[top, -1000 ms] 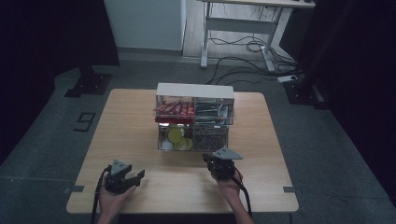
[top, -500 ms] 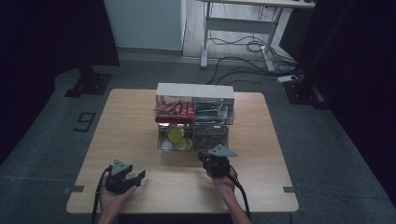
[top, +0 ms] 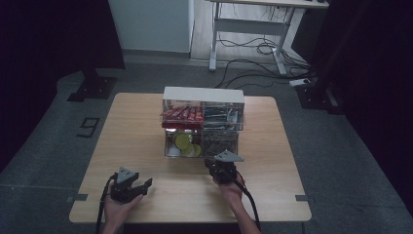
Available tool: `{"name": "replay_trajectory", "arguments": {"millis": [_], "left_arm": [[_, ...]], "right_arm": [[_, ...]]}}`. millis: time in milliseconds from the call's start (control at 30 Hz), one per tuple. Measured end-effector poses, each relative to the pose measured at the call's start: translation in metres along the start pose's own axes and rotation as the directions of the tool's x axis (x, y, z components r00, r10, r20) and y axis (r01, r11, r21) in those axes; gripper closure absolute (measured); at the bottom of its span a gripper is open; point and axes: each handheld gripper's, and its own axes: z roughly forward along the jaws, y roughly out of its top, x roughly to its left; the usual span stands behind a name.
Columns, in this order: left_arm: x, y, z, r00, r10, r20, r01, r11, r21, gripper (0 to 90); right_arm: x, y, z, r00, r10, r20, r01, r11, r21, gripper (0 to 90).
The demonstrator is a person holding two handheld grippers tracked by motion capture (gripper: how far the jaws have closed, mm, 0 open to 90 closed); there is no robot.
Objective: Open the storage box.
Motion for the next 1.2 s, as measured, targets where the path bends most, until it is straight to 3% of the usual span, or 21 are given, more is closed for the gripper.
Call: {"name": "replay_trajectory", "arguments": {"millis": [333,533,733,967,1200], "left_arm": [[-0.001,0.000,0.000,1.0000,0.004,0.002,-0.004,1.0000,0.003,38.2],[-0.002,-0.001,0.001,1.0000,0.008,0.005,-0.008,0.9999,0.009,38.2],[-0.002,0.000,0.000,1.0000,0.008,0.004,-0.008,1.0000,0.002,38.3],[-0.001,-0.001,0.001,1.0000,0.008,0.002,-0.008,1.0000,0.005,38.3],[-0.001,-0.001,0.001,1.0000,0.009,0.002,-0.009,0.9999,0.007,38.3]], "right_arm": [[-0.002,0.001,-0.002,0.9999,0.011,-0.001,-0.011,1.000,-0.011,89.0],[-0.008,0.002,-0.007,0.9985,0.054,0.001,-0.054,0.998,-0.023,88.9],[-0.004,-0.001,-0.003,0.9994,0.035,-0.002,-0.035,0.999,-0.004,88.9],[-0.012,-0.005,-0.001,0.9976,0.067,0.016,-0.067,0.998,0.010,88.9],[-0.009,-0.003,-0.004,0.9988,0.049,0.010,-0.049,0.999,0.008,88.9]]}}
